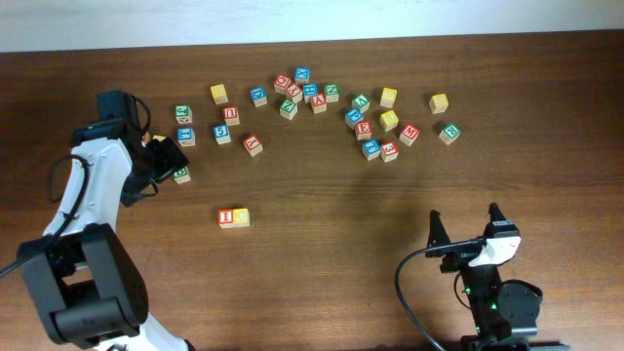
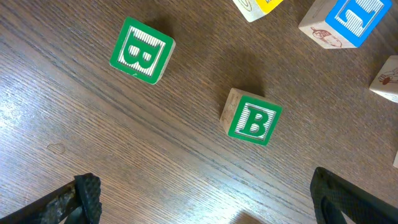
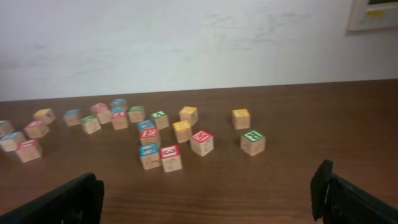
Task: Spell out ICRA
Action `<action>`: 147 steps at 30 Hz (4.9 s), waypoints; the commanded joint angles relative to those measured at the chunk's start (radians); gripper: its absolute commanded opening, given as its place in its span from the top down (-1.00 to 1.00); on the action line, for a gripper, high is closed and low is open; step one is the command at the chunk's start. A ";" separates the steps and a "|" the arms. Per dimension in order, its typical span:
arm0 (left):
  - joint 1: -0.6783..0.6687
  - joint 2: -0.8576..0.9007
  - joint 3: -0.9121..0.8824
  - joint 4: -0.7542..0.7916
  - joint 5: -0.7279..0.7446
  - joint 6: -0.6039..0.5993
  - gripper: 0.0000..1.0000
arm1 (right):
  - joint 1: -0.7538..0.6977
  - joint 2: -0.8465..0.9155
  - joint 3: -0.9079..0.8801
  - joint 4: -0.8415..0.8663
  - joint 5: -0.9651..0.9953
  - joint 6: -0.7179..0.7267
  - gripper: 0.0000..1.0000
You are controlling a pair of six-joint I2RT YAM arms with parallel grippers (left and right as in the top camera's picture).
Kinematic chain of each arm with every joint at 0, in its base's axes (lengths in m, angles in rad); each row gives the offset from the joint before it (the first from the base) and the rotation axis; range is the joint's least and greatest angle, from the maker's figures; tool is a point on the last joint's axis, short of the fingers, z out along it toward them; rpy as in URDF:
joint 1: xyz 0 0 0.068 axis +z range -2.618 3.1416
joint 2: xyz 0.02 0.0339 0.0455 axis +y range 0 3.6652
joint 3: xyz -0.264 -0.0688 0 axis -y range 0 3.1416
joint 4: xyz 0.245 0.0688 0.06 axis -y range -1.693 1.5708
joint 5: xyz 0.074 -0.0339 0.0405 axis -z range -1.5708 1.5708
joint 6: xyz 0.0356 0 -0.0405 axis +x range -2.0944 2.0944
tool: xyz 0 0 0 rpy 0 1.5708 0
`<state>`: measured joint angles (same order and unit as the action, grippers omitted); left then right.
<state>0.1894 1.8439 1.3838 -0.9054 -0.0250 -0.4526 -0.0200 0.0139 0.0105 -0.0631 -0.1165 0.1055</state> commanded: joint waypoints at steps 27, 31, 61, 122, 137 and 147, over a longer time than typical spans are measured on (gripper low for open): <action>0.003 0.003 0.009 -0.001 0.011 0.005 -0.98 | -0.006 0.705 1.068 -0.746 -0.370 0.026 -0.97; 0.003 0.003 0.009 -0.001 0.011 0.005 -0.98 | -0.006 0.840 1.275 -0.924 -0.370 0.031 -0.96; 0.003 0.003 0.009 -0.002 0.011 0.005 -0.98 | -0.007 1.286 1.463 -0.929 -0.132 0.072 0.92; 0.003 0.003 0.009 -0.001 0.011 0.005 -0.98 | -0.123 2.076 1.492 -0.497 0.136 0.278 -0.18; 0.003 0.003 0.009 -0.002 0.011 0.005 -0.98 | -0.077 2.076 1.491 -0.501 0.137 0.278 -0.11; 0.003 0.003 0.009 -0.002 0.011 0.005 -0.98 | -0.076 2.076 1.491 -0.557 0.208 0.286 0.08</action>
<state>0.1894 1.8439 1.3838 -0.9058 -0.0212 -0.4526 -0.0982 2.0846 1.4960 -0.6163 0.0410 0.3847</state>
